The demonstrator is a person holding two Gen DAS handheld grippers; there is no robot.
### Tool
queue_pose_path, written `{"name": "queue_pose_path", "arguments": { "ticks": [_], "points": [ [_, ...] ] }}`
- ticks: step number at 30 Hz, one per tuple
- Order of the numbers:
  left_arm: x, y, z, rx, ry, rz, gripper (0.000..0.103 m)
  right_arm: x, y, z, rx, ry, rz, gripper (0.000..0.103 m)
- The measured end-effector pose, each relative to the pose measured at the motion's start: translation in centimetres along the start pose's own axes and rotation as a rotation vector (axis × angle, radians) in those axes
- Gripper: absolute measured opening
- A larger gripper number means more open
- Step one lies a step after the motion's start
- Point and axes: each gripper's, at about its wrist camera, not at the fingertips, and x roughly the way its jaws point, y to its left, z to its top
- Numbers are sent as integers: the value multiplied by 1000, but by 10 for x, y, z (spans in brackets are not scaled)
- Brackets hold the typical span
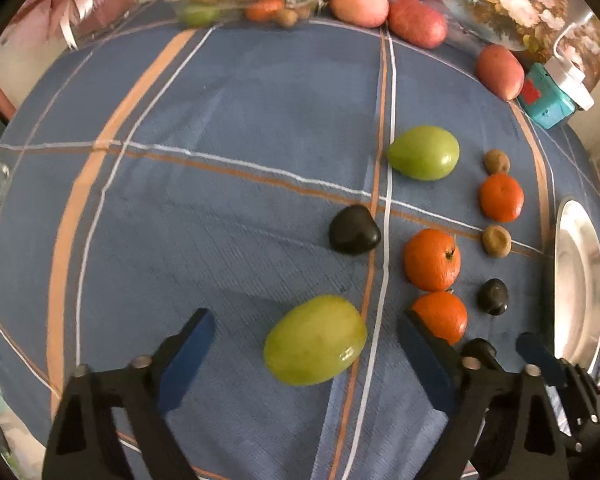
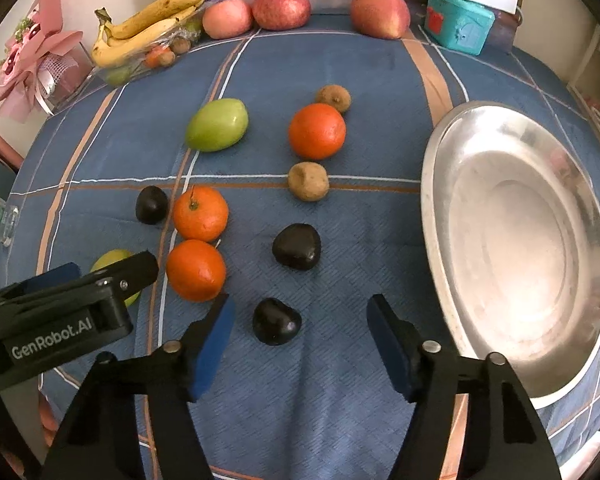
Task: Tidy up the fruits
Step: 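Grasp the green pear with the left tool while the right tool grasps a dark avocado, then carry the pear and avocado over the steel bowl and release both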
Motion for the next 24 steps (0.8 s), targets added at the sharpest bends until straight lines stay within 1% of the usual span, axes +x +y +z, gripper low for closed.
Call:
{"name": "queue_pose_path", "arguments": {
  "ticks": [1,3,4,5,6,7,10,13,16,19,21,24],
  "points": [
    [2,1,0,-6,8,-4,84,0,1,0,-2,0,4,61],
    [3,4,-3,-20,23,-24,78,2,2,-1,-6,7,10,52],
    [3,6,-4,-23,26,-32,71,3,2,-1,-6,15,15,50],
    [4,8,-5,-26,29,-35,63,4,2,-2,-4,22,22,44],
    [4,9,-5,-26,30,-32,60,6,2,-2,0,30,33,38],
    [4,9,-5,-25,30,-38,54,7,1,-3,3,37,39,36],
    [3,11,-8,-20,38,-41,53,5,0,-3,12,35,69,27],
    [1,12,-8,-51,35,-61,53,1,0,-2,10,23,78,26],
    [-8,18,-8,-100,8,-102,53,-8,-2,-1,26,-9,97,26],
    [-18,18,-8,-105,-29,-107,53,-24,-5,2,36,-56,107,26],
    [-26,17,-7,-105,-45,-118,53,-33,-7,5,40,-87,93,26],
    [-35,11,-9,-103,-63,-142,53,-41,-19,7,72,-105,86,26]
  ]
}}
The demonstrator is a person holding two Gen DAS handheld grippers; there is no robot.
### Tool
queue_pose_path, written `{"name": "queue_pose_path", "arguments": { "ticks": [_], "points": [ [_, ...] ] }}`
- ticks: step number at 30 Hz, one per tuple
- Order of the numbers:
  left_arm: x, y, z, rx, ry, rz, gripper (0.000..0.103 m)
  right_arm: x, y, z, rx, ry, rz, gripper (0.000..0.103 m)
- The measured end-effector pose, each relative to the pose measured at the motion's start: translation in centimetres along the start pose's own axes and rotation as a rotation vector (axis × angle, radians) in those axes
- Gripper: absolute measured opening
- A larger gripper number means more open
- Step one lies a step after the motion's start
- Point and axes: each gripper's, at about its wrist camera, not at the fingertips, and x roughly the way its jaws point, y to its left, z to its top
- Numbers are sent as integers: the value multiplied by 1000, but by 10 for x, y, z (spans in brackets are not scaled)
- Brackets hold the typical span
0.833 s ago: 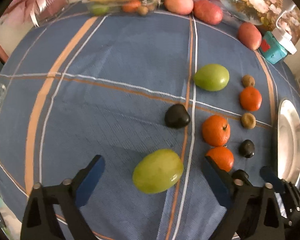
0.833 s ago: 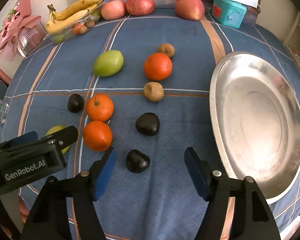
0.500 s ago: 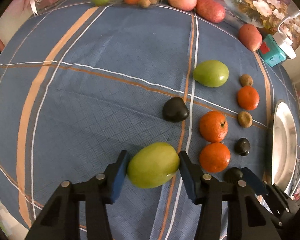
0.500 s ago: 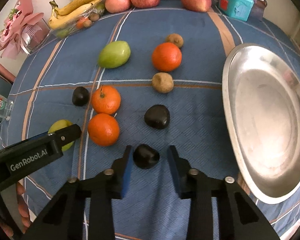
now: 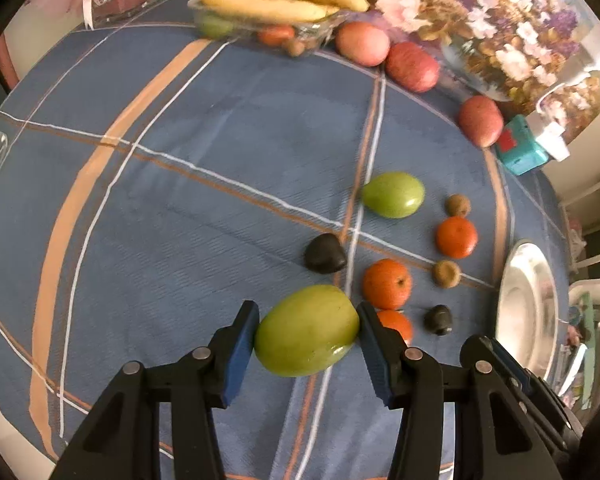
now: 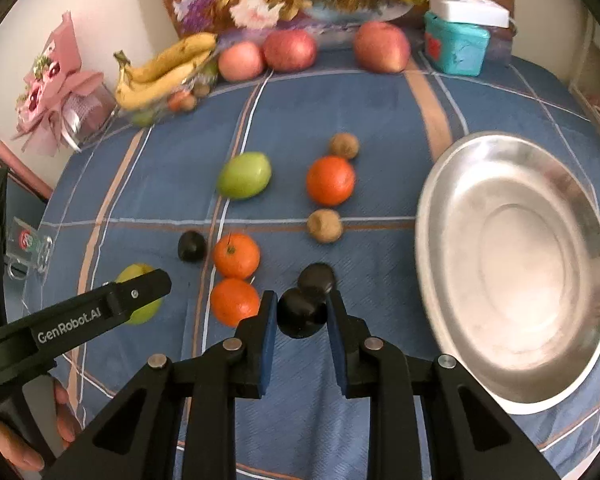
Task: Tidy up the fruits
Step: 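Carry the pear and avocado over the steel bowl and release both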
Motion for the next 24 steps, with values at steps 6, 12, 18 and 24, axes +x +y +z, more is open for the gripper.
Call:
{"name": "queue_pose_path", "arguments": {
  "ticks": [6,12,18,24],
  "points": [
    [-18,-26,-7,77,-29,-30,53,-12,-44,7,119,-42,-79,25],
    [-18,-87,-14,234,-30,-65,53,-18,-109,1,279,-62,-189,26],
    [-6,-159,-30,413,-20,-84,53,-29,-157,-5,400,-90,-267,26],
    [21,-208,-32,487,7,-101,54,-34,-173,-6,438,-109,-315,26]
  ]
}}
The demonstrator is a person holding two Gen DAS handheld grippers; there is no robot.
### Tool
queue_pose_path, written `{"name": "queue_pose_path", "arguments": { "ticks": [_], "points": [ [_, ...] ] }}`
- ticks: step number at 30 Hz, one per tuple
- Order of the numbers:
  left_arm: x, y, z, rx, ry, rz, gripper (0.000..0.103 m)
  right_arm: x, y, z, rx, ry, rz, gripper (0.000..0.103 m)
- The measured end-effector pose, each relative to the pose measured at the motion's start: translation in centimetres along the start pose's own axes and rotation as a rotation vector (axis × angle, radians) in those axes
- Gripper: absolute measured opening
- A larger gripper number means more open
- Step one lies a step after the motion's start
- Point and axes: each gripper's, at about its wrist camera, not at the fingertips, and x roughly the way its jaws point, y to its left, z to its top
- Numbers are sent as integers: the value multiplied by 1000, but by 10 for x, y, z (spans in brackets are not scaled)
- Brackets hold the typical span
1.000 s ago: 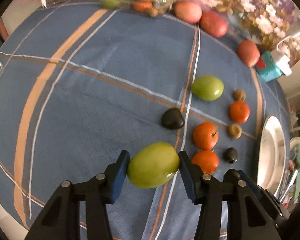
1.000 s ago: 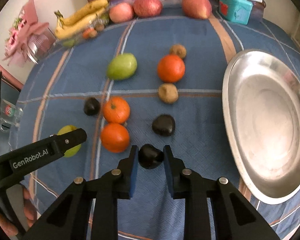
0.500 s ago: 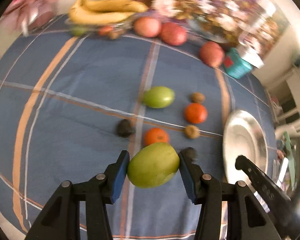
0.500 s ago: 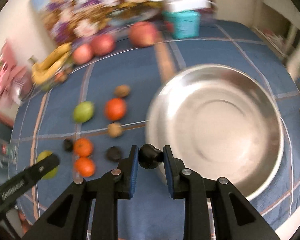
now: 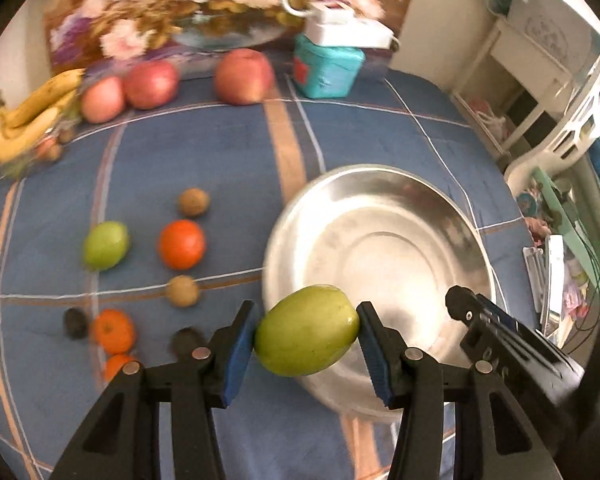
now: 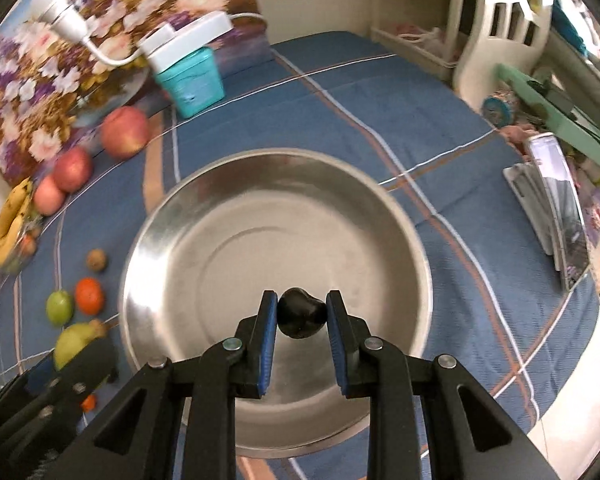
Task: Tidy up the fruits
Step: 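Carry the pear and avocado over the steel bowl and release both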
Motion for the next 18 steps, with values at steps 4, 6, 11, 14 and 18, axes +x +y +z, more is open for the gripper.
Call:
{"name": "queue_pose_path", "arguments": {
  "ticks": [4,6,11,14,18],
  "points": [
    [9,-4,3,-4,12,-35,55,1,-6,3,13,0,-6,26],
    [8,-5,4,-1,1,-51,59,1,-10,3,16,-2,-14,27],
    [-1,3,2,-29,-12,-89,62,-1,-7,3,5,-13,-22,39],
    [-4,21,-1,-81,6,-61,67,-2,-3,1,-15,-14,-22,49],
    [-14,58,-6,-161,6,49,73,-1,7,-3,-47,-10,-7,70]
  ]
}}
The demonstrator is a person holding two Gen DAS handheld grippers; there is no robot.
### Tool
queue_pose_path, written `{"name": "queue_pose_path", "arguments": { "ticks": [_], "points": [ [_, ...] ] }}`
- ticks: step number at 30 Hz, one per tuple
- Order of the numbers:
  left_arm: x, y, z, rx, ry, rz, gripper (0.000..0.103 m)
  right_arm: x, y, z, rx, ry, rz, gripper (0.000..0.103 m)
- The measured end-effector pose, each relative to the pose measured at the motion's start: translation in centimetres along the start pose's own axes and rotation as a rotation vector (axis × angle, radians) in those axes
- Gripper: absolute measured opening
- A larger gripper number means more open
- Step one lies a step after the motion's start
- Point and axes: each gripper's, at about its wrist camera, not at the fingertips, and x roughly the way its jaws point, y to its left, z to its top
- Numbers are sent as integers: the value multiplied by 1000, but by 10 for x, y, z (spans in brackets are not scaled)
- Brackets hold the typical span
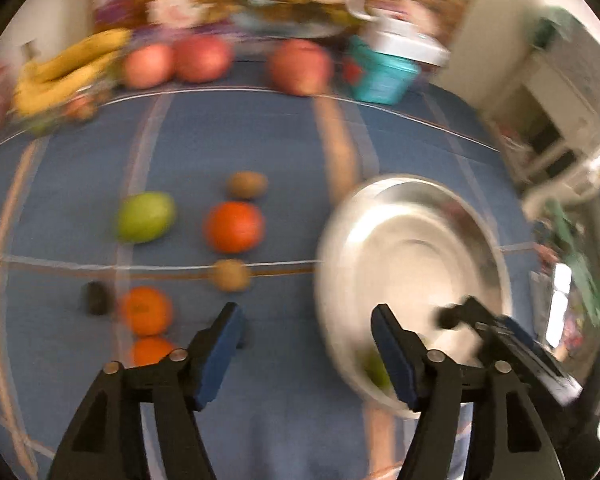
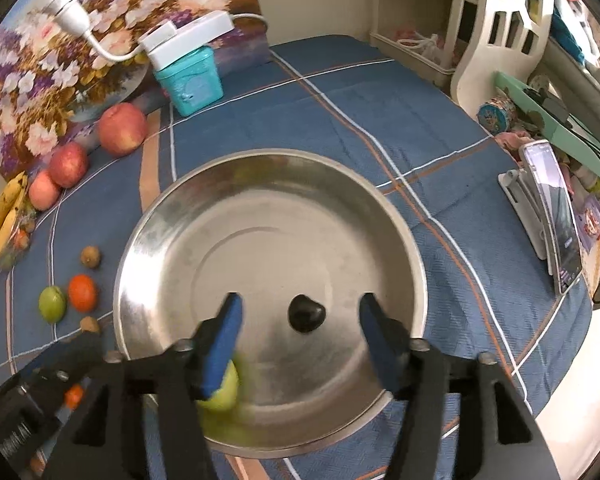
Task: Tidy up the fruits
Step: 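Carry the pear and avocado over the steel bowl and release both, then grasp another dark avocado with the left tool while the right tool grasps one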
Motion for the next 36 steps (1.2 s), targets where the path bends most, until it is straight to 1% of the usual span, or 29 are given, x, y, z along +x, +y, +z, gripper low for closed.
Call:
{"name": "queue_pose_path", "arguments": {
  "ticks": [1,2,3,5,6,10,11,12,14,16,20,24,27,33,36],
  "points": [
    [-2,11,0,-28,-5,27,77,0,4,-2,-14,-3,1,73],
    [-4,21,0,-52,-9,49,82,-1,7,-3,-28,-6,0,81],
    [-6,36,0,-88,-13,79,85,-1,12,-6,-46,-11,3,86],
    [-8,58,-1,-143,-22,124,100,-2,21,-10,-78,-19,21,91],
    [-10,70,-2,-173,-29,147,103,-3,26,-12,-96,-25,30,92],
    [-22,106,-8,-262,-57,186,103,-8,49,-19,-163,-51,89,95],
    [-26,113,-9,-278,-64,189,103,-10,55,-21,-177,-57,101,100],
    [-30,122,-10,-298,-74,194,103,-13,64,-25,-198,-65,121,102],
    [-37,134,-12,-324,-88,205,103,-17,77,-29,-223,-68,161,102],
    [-43,145,-11,-351,-102,218,103,-21,95,-36,-258,-63,221,102],
    [-51,157,-12,-389,-119,213,103,-25,131,-49,-330,-34,302,102],
    [-50,159,-11,-404,-114,200,103,-24,158,-50,-384,-29,303,102],
    [-41,162,-11,-409,-86,188,103,-19,169,-52,-412,-23,281,102],
    [-18,167,-10,-419,-17,144,103,1,172,-50,-381,34,272,102],
    [-10,165,-7,-412,-1,126,103,4,172,-45,-364,35,265,102]
  ]
}}
